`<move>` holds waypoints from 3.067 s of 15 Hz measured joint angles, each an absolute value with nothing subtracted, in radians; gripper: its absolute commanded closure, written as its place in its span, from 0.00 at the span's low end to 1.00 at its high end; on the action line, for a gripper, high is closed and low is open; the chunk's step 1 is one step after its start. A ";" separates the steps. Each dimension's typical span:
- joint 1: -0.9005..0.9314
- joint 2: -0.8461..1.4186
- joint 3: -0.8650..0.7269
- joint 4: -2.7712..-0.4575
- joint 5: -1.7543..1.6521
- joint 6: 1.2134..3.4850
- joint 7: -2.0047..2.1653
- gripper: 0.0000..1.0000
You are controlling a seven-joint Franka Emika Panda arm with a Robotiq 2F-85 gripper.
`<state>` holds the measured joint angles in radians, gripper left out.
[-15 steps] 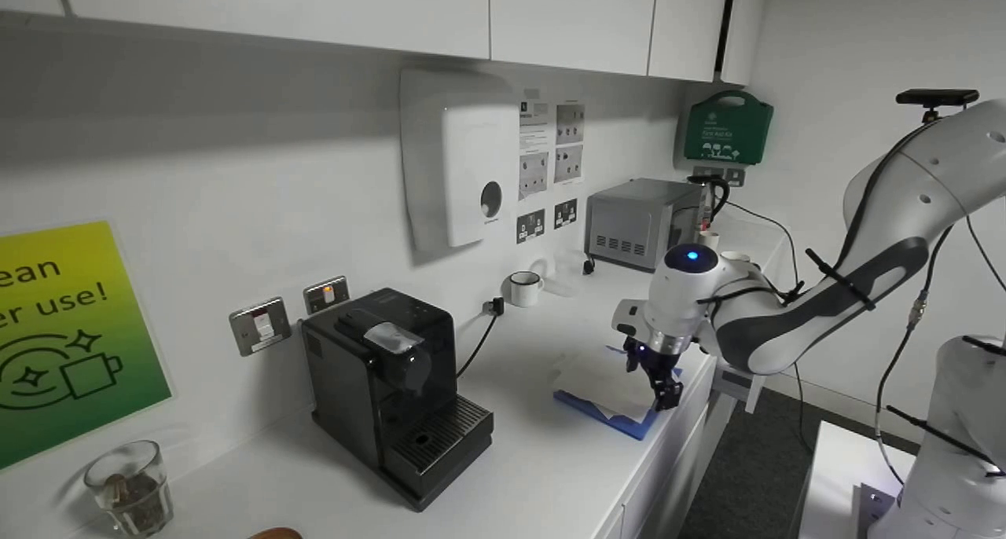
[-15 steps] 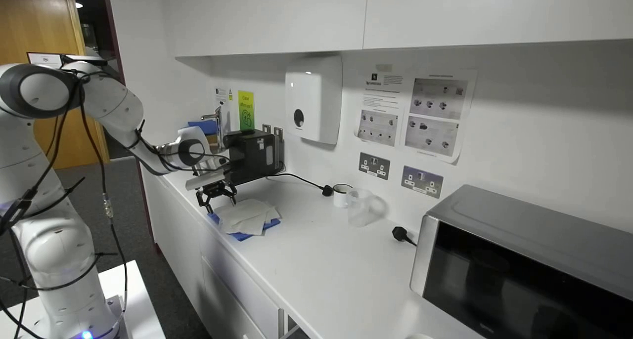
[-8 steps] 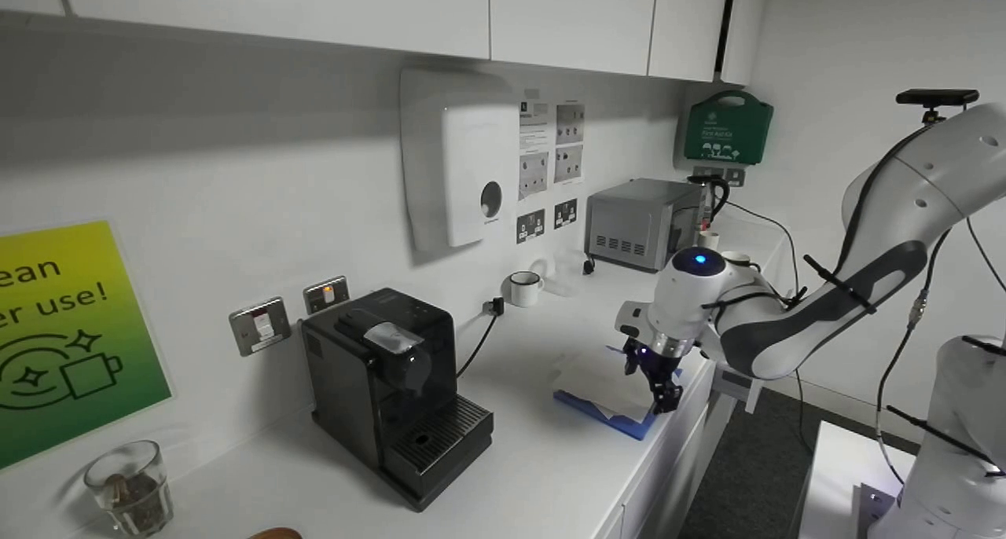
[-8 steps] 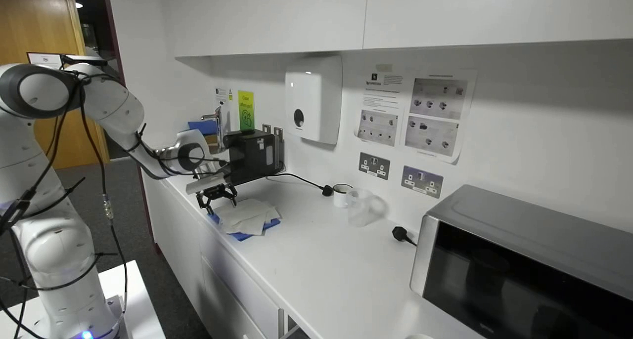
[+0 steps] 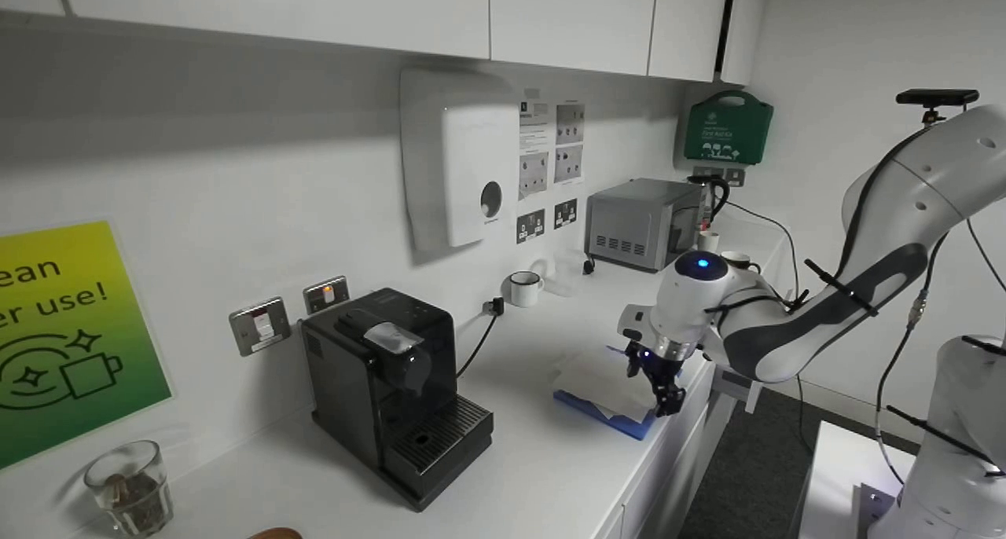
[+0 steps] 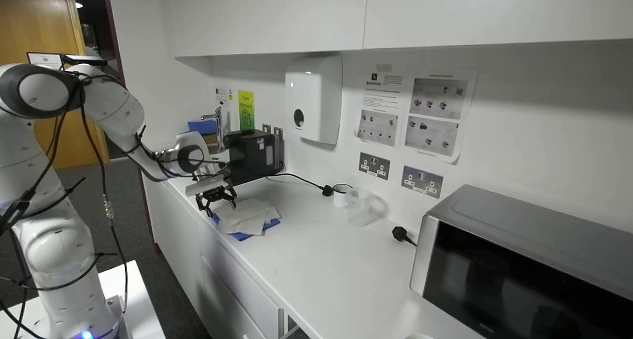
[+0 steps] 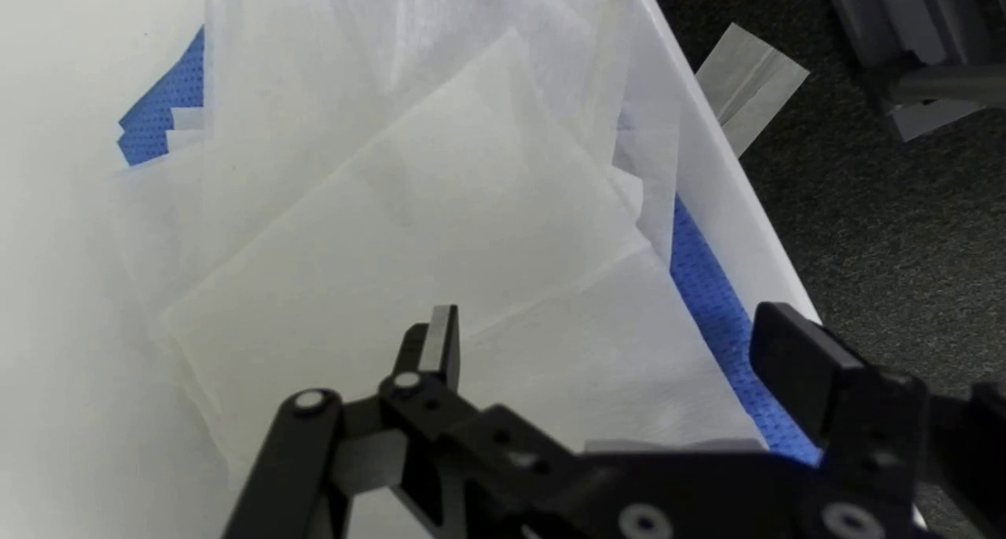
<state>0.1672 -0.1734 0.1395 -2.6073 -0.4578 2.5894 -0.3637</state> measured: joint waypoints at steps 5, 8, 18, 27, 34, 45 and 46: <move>0.167 -0.173 0.139 -2.607 -0.474 2.592 -0.364 0.40; 0.167 -0.173 0.139 -2.607 -0.475 2.592 -0.364 0.63; 0.167 -0.187 0.139 -2.608 -0.456 2.592 -0.358 1.00; 0.151 -0.450 0.123 -2.717 -0.452 2.593 -0.277 1.00; 0.057 -0.541 0.079 -2.740 -0.413 2.592 -0.158 1.00; -0.035 -0.541 0.012 -2.740 -0.450 2.593 -0.241 1.00; -0.040 -0.542 0.002 -2.740 -0.454 2.593 -0.257 1.00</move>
<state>-0.0399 -0.5420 0.0022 -2.7402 -0.4542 2.5930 -0.2569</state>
